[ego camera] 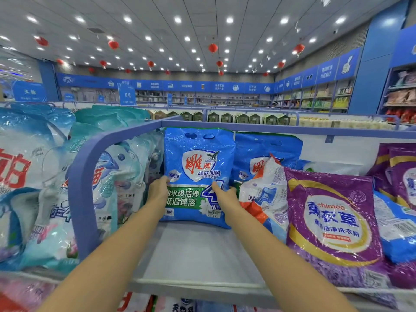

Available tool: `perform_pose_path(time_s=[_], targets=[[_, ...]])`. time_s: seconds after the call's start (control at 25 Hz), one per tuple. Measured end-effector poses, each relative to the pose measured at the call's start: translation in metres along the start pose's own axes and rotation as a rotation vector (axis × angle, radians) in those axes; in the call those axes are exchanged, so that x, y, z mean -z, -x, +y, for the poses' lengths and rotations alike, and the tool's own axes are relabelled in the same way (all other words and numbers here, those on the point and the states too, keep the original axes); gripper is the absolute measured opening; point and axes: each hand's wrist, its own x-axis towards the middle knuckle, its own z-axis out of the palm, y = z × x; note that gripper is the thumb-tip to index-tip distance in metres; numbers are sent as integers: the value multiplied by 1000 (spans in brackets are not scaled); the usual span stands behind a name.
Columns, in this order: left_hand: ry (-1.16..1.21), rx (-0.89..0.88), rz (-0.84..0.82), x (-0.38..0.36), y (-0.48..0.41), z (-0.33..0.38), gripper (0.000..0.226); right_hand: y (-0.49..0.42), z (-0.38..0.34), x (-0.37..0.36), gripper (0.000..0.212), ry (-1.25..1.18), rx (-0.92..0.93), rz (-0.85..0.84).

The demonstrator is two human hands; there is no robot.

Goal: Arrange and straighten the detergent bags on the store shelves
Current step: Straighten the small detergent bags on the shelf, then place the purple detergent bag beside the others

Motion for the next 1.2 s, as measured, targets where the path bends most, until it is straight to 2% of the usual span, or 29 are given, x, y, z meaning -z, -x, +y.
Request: perform_pose_path(time_s=[0.16, 0.36, 0.48, 0.6, 0.68, 0.76, 0.84, 1.0, 1.12, 1.2], targets=[[-167, -139, 126, -13, -7, -9, 43, -8, 7, -3, 53, 34, 99, 96], [-206, -214, 236, -15, -9, -16, 53, -16, 17, -7, 29, 36, 259, 141], [-219, -213, 288, -11, -10, -16, 59, -15, 16, -5, 38, 180, 277, 109], [-254, -202, 302, -8, -2, -12, 60, -2, 4, 0, 62, 208, 241, 34], [-284, -179, 288, -8, 2, -8, 58, 17, -6, 8, 76, 308, 333, -50], [-321, -163, 243, -8, 5, -3, 55, 43, -17, 22, 69, 450, 461, -155], [-340, -166, 180, -7, 10, 2, 61, 66, -27, 43, 60, 485, 561, -198], [-345, -315, 77, -14, 40, 3, 75, 97, -44, 99, 38, 468, 728, -3], [-387, -527, 49, -32, 77, 2, 57, 106, -47, 151, 18, 500, 744, 151], [-285, -563, -144, -52, 106, 3, 37, 114, -45, 191, 12, 561, 747, 307]])
